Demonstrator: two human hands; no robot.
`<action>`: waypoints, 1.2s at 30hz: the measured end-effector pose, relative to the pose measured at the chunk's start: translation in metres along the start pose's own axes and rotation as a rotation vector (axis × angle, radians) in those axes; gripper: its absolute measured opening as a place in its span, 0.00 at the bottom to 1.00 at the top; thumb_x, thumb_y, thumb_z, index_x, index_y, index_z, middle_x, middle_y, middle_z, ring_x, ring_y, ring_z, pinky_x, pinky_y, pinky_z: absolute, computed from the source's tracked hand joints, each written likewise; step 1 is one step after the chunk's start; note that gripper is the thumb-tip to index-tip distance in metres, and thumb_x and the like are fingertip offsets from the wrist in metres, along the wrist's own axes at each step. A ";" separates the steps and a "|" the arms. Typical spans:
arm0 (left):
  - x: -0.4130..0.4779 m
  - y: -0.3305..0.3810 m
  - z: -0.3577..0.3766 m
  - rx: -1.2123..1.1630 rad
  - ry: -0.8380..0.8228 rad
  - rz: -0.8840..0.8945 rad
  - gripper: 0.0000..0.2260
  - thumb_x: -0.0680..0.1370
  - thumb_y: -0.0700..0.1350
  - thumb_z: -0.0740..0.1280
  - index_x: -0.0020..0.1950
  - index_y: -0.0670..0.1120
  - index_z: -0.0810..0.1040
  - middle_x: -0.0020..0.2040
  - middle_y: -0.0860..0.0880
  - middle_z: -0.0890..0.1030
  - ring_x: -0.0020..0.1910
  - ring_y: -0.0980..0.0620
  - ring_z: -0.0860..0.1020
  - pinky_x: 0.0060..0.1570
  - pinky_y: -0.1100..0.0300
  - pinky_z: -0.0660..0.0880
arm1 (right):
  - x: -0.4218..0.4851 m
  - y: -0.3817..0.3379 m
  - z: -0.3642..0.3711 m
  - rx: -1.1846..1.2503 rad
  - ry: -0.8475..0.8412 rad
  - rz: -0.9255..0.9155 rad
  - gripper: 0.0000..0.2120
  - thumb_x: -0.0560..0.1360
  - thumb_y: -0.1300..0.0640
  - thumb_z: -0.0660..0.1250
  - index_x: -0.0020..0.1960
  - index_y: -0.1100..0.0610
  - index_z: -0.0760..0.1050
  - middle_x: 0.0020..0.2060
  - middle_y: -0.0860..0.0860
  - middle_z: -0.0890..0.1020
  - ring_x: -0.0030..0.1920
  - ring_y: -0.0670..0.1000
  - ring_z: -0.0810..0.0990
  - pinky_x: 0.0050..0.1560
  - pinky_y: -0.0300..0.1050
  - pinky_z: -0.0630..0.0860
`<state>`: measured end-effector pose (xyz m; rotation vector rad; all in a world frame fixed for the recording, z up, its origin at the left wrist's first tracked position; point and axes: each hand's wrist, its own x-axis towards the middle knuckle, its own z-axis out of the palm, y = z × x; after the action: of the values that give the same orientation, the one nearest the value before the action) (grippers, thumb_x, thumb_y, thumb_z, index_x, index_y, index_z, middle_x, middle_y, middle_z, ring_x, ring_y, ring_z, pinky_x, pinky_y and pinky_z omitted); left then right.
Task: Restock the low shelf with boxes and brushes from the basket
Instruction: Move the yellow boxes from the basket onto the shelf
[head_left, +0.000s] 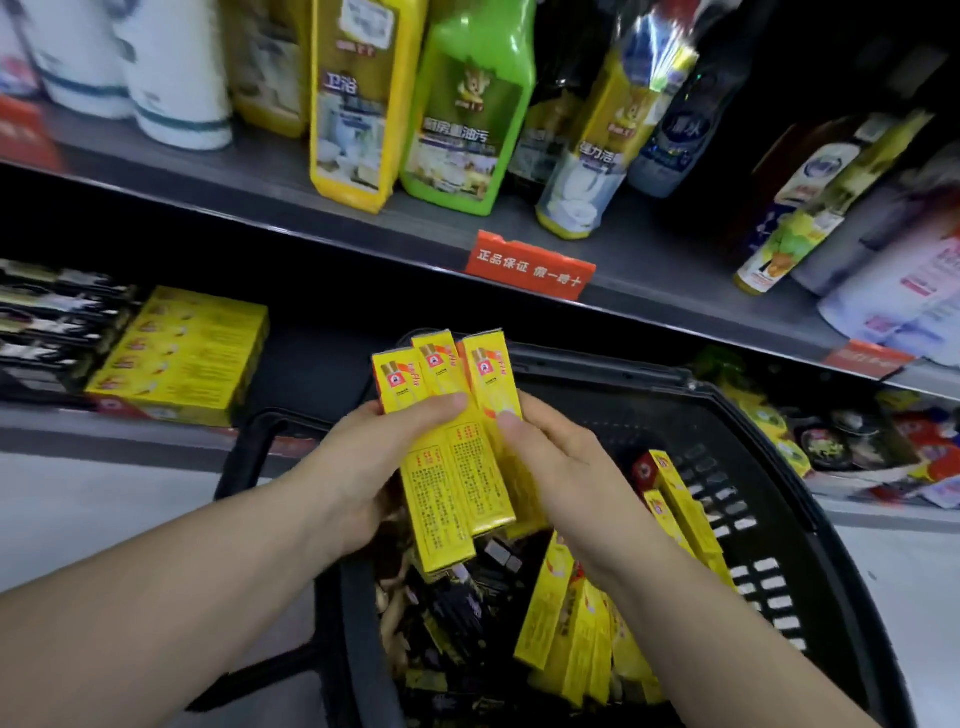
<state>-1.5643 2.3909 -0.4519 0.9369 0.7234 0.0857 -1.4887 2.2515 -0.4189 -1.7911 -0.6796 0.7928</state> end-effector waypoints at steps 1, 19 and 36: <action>-0.002 0.005 -0.008 -0.012 0.006 0.015 0.18 0.68 0.48 0.74 0.56 0.46 0.80 0.46 0.46 0.86 0.45 0.46 0.84 0.45 0.52 0.78 | 0.005 -0.005 0.005 -0.003 -0.064 -0.013 0.13 0.81 0.51 0.58 0.61 0.38 0.74 0.54 0.40 0.82 0.54 0.41 0.81 0.49 0.32 0.77; -0.007 0.049 -0.183 -0.180 0.507 0.206 0.14 0.71 0.45 0.74 0.54 0.44 0.78 0.48 0.42 0.84 0.45 0.44 0.83 0.44 0.49 0.79 | 0.147 -0.065 0.134 -0.101 -0.200 0.233 0.11 0.76 0.59 0.62 0.35 0.57 0.71 0.25 0.53 0.74 0.25 0.51 0.73 0.25 0.38 0.70; 0.050 0.046 -0.280 -0.429 0.765 0.207 0.18 0.70 0.41 0.75 0.58 0.45 0.75 0.47 0.46 0.82 0.40 0.49 0.81 0.29 0.59 0.74 | 0.312 -0.005 0.227 -0.996 -0.393 0.033 0.20 0.78 0.54 0.64 0.68 0.54 0.67 0.59 0.55 0.78 0.51 0.51 0.76 0.39 0.39 0.71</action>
<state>-1.6831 2.6341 -0.5495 0.5438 1.2458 0.7842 -1.4708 2.6184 -0.5373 -2.5444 -1.4901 0.9146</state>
